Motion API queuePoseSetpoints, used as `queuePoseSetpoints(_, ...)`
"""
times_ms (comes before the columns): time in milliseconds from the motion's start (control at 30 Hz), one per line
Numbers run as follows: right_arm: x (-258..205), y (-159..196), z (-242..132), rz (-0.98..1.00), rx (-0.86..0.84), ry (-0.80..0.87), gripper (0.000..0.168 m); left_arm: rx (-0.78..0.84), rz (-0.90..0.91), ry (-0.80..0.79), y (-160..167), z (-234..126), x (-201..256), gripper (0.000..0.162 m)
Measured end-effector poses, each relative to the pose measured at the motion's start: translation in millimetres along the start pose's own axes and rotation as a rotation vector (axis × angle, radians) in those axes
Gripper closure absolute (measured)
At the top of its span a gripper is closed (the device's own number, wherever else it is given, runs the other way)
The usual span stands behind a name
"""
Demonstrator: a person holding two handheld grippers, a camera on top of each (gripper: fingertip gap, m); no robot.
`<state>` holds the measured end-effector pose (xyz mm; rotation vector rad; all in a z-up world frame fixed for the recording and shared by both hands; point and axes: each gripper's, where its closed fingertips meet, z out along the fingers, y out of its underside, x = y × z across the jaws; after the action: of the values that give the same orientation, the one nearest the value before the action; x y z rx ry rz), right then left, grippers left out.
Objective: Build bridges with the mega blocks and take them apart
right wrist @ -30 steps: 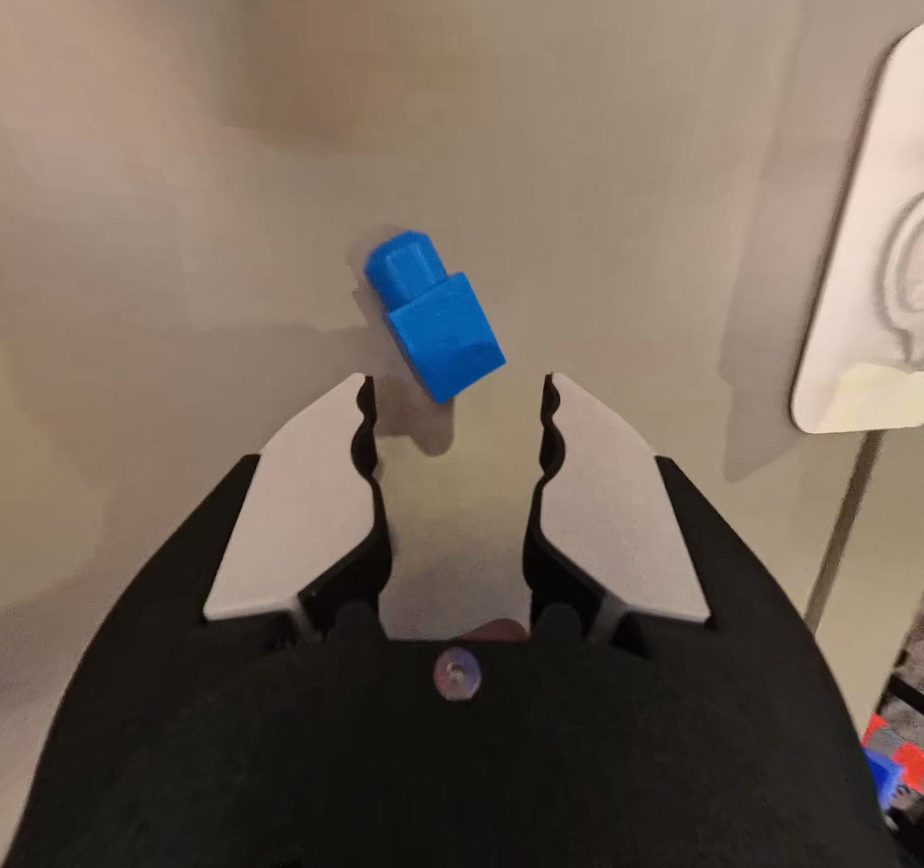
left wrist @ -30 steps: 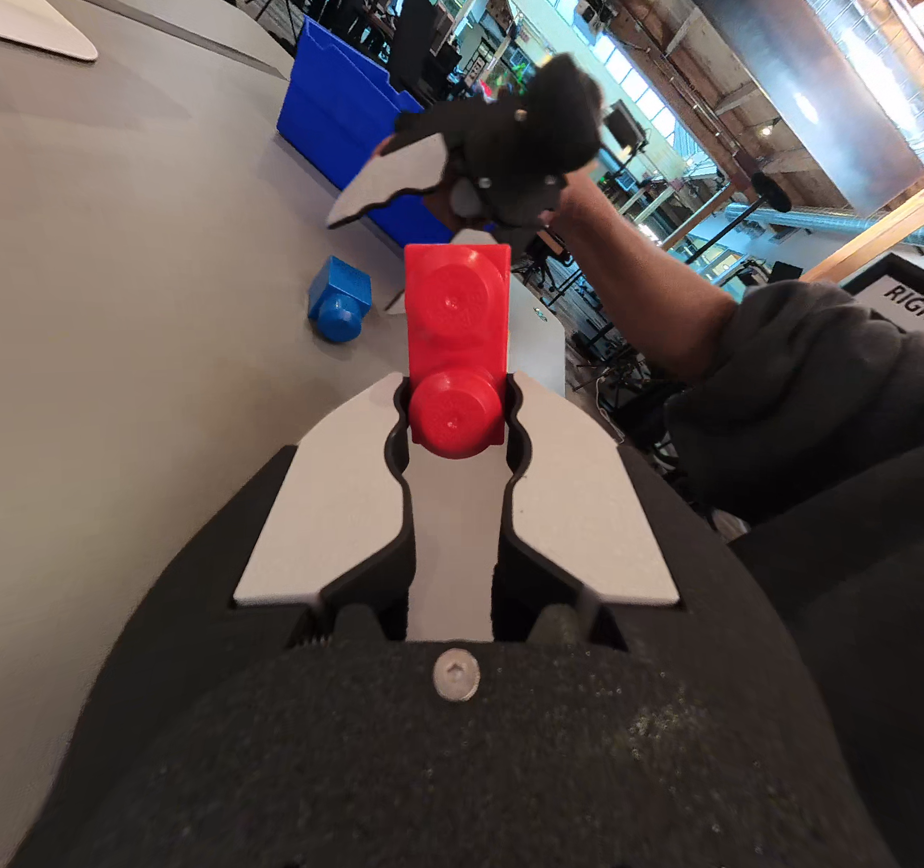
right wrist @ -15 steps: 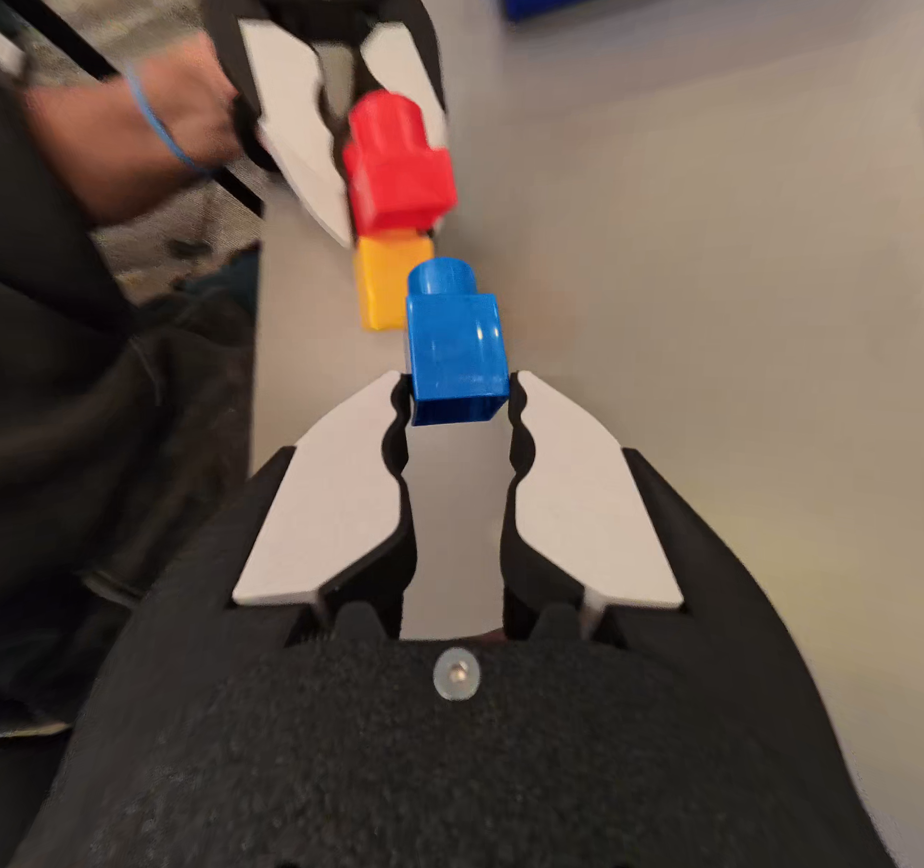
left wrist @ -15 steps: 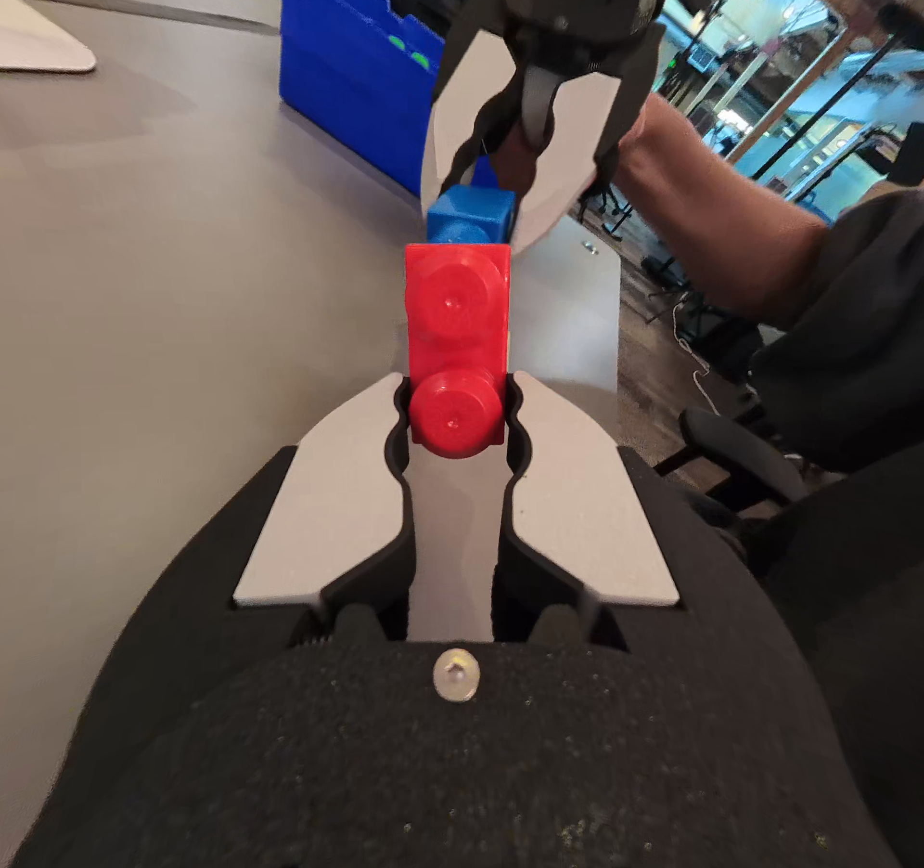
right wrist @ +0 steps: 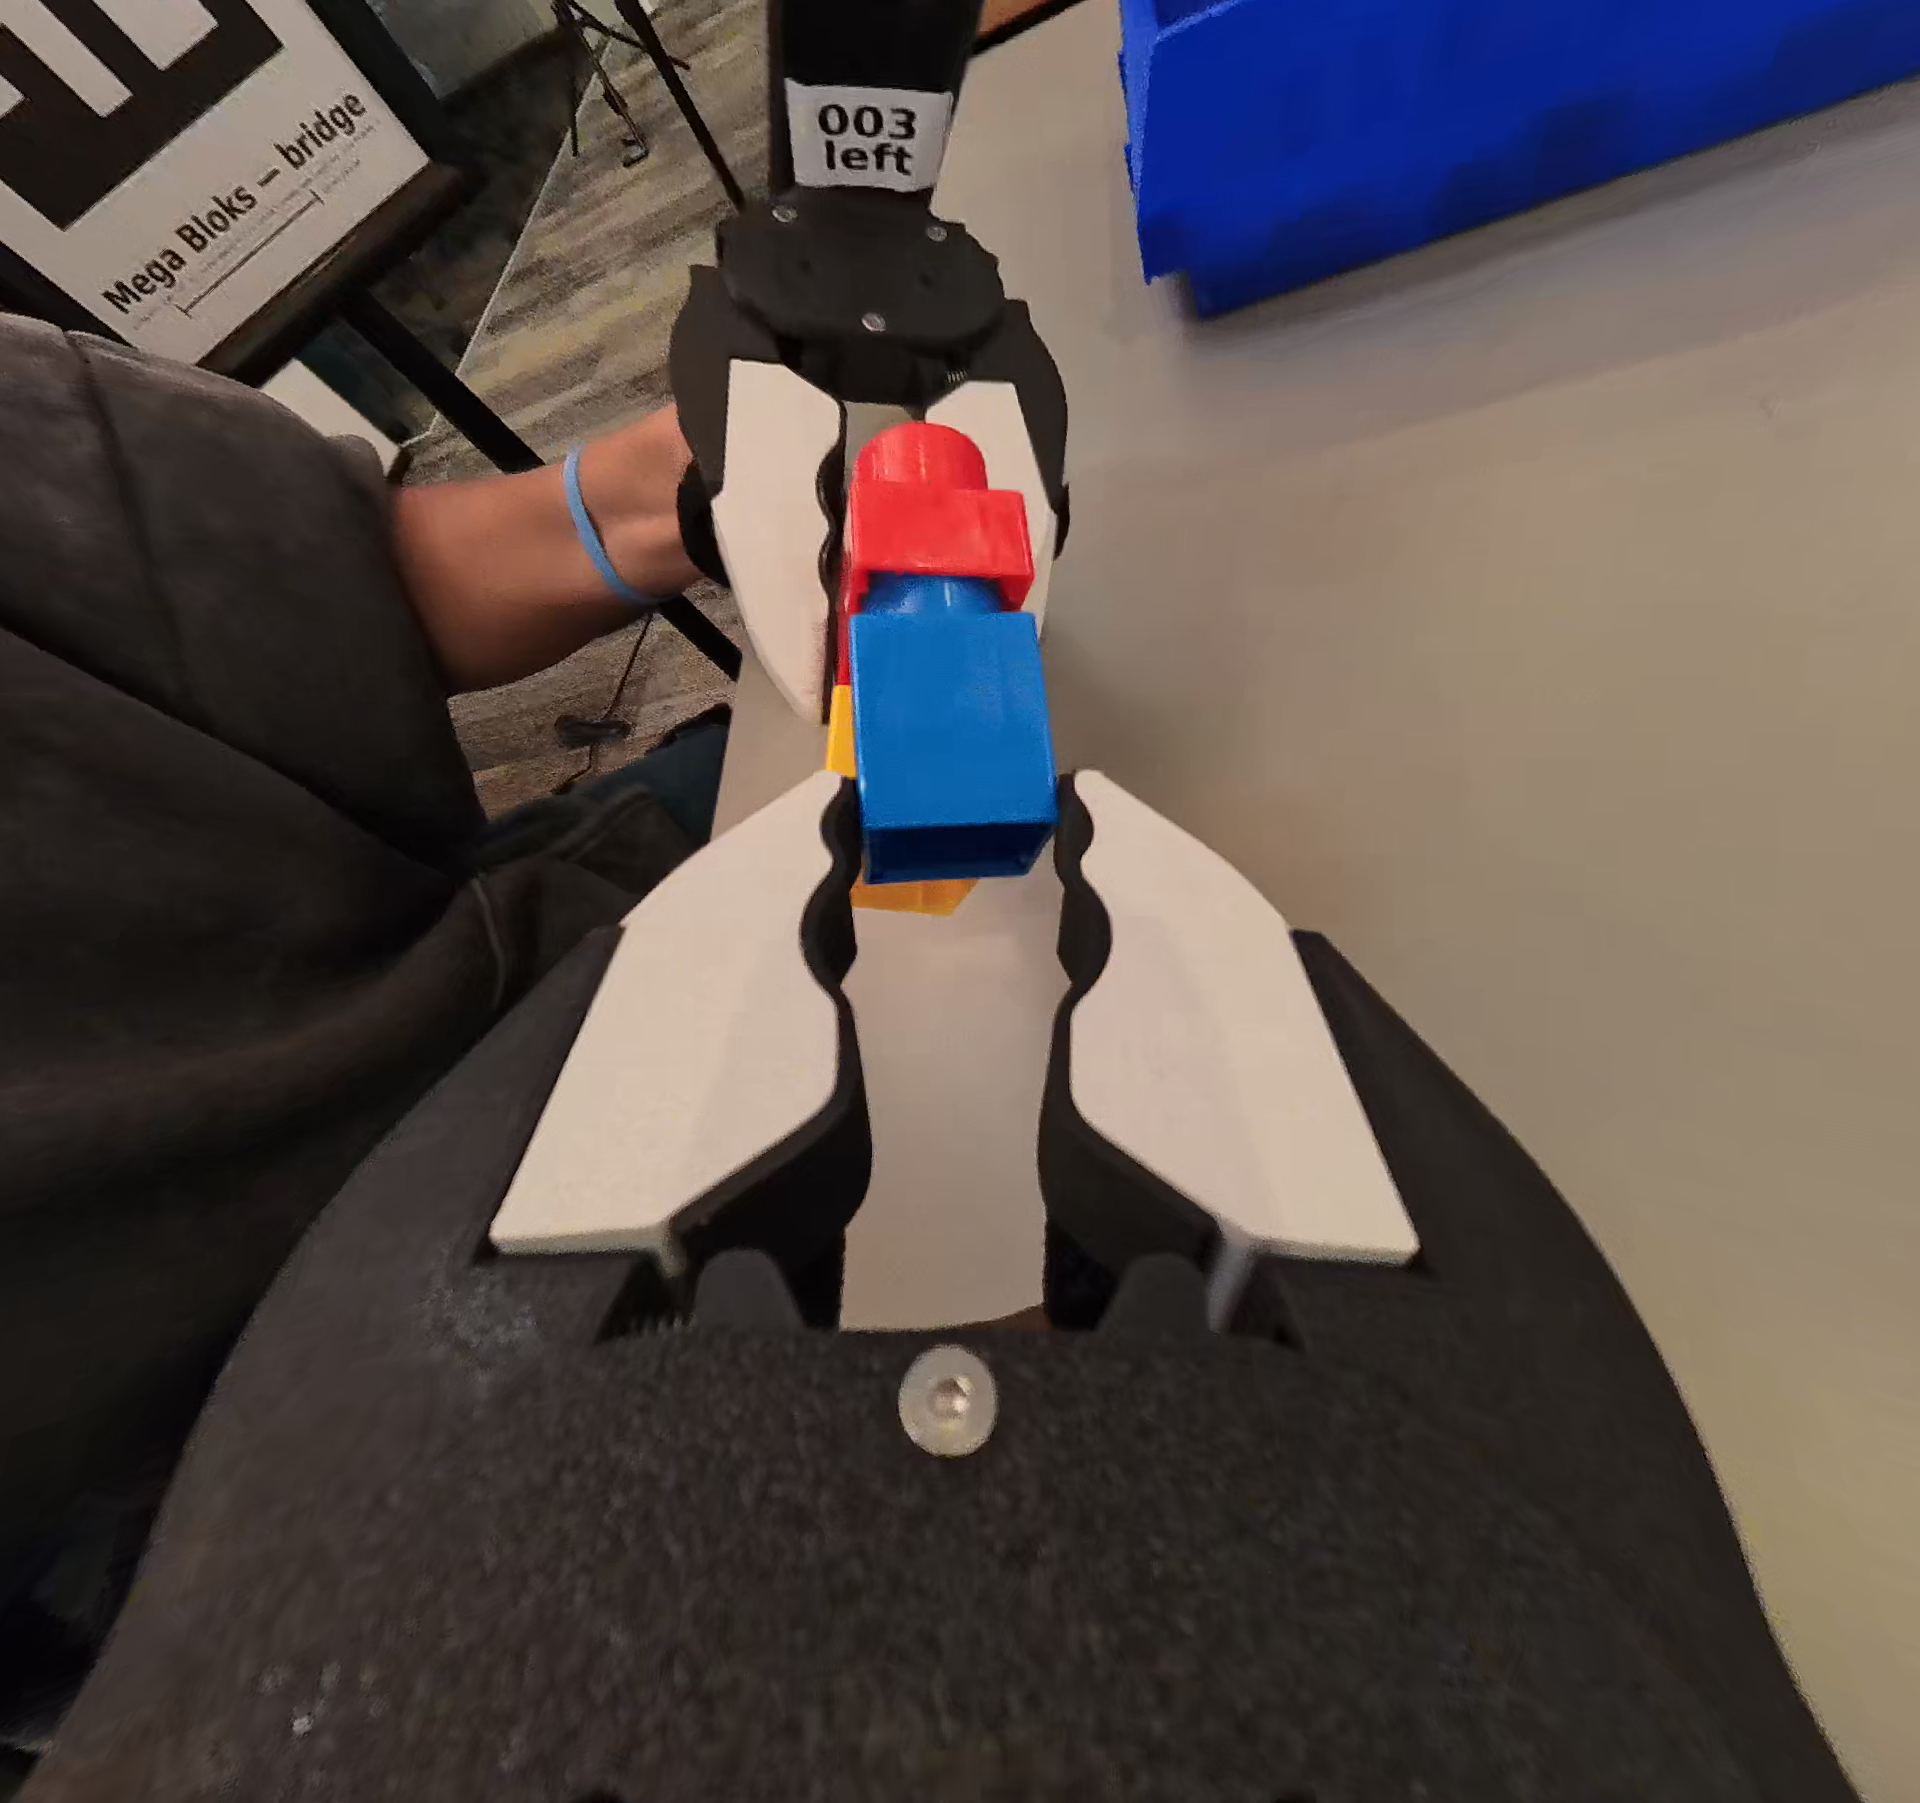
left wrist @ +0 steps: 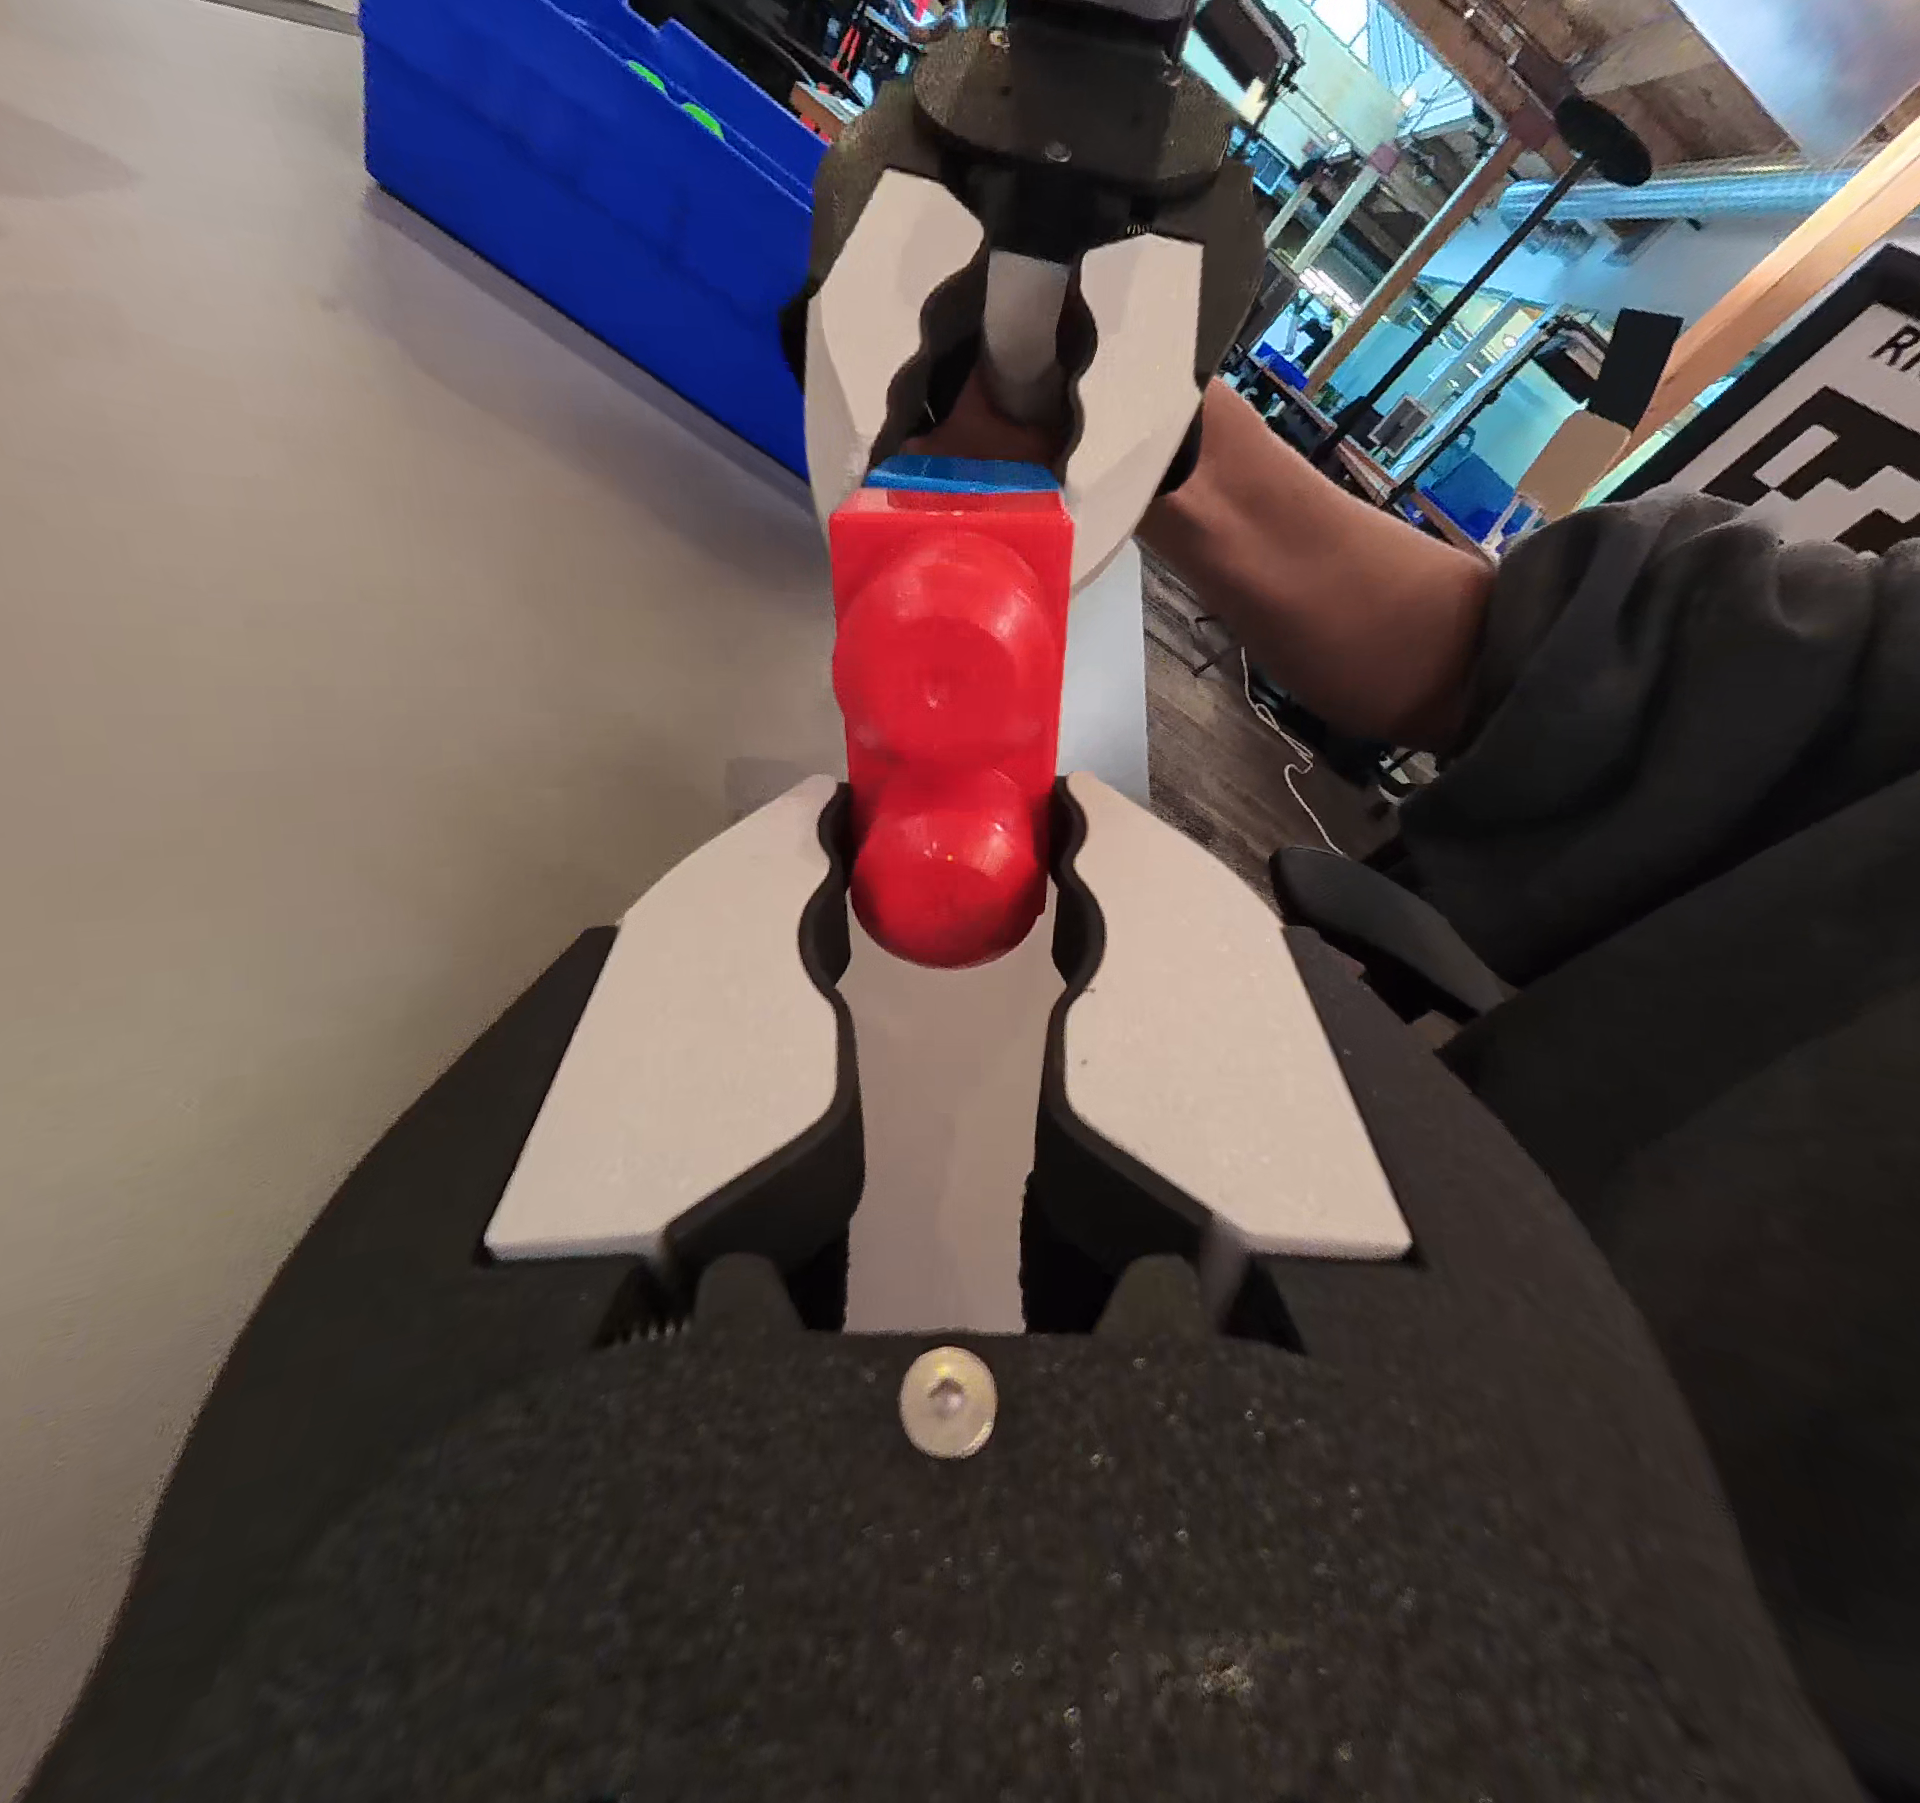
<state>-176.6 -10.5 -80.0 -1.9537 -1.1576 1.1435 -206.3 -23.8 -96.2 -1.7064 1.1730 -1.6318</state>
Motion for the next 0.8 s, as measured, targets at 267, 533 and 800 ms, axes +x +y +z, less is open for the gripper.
queuePoseSetpoints(267, -1.4, 10.8, 2.2, -0.013, -0.075, -0.007, 0.133, -0.087, 0.0, 0.011, 16.1, 9.5, 0.7, 0.127)
queuePoseSetpoints(533, 7.3, 14.2, -2.8, 0.012, -0.039, 0.002, 0.133, 0.023, -0.064, 0.045, -0.3, 6.7, -0.3, 0.112)
queuePoseSetpoints(800, 11.5, 27.2, 9.7, -0.008, -0.049, -0.004, 0.133, 0.036, -0.125, 0.031, 1.8, 6.8, -12.2, 0.124)
